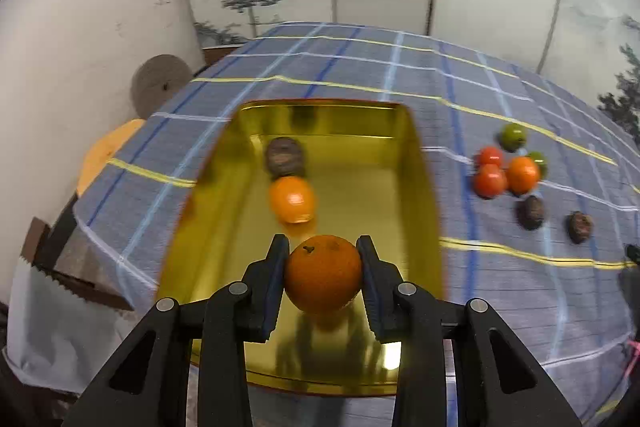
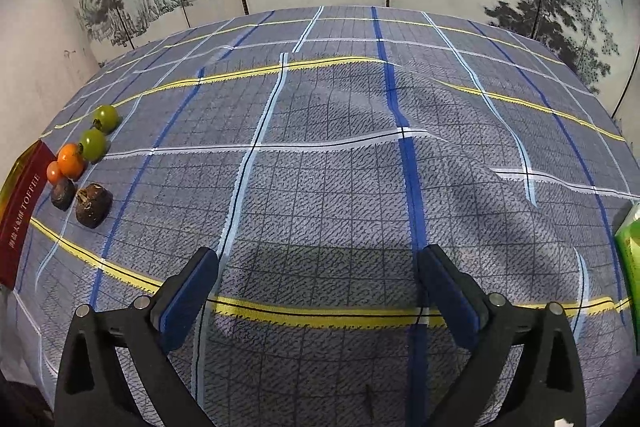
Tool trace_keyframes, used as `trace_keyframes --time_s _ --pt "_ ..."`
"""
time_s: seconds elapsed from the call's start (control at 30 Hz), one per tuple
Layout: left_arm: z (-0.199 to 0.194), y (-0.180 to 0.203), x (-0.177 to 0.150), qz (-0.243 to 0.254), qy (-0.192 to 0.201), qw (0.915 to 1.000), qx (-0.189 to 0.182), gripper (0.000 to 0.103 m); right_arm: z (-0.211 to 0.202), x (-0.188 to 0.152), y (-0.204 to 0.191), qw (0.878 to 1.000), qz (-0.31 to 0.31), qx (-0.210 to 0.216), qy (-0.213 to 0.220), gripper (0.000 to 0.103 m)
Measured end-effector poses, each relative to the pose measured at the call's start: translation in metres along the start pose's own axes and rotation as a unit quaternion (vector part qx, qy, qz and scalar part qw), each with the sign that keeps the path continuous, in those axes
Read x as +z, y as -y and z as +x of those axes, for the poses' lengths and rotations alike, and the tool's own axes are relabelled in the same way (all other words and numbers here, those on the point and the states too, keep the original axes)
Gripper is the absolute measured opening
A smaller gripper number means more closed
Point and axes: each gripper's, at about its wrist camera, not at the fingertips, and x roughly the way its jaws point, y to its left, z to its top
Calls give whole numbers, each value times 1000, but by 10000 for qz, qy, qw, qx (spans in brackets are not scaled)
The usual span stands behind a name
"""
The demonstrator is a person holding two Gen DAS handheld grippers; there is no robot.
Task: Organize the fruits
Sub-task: 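Carry the tangerine with the left gripper into the tin and release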
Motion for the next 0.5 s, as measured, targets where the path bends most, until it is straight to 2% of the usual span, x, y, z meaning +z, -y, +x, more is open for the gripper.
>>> trace_keyframes --time_s 0.2,0.5 --pt "15 -33 -3 -206 -46 9998 65 36 1 0 -2 10000 -52 -56 -30 101" --pt "36 -44 -4 -175 -181 9995 176 36 1 0 -3 9999 -70 -79 -41 101"
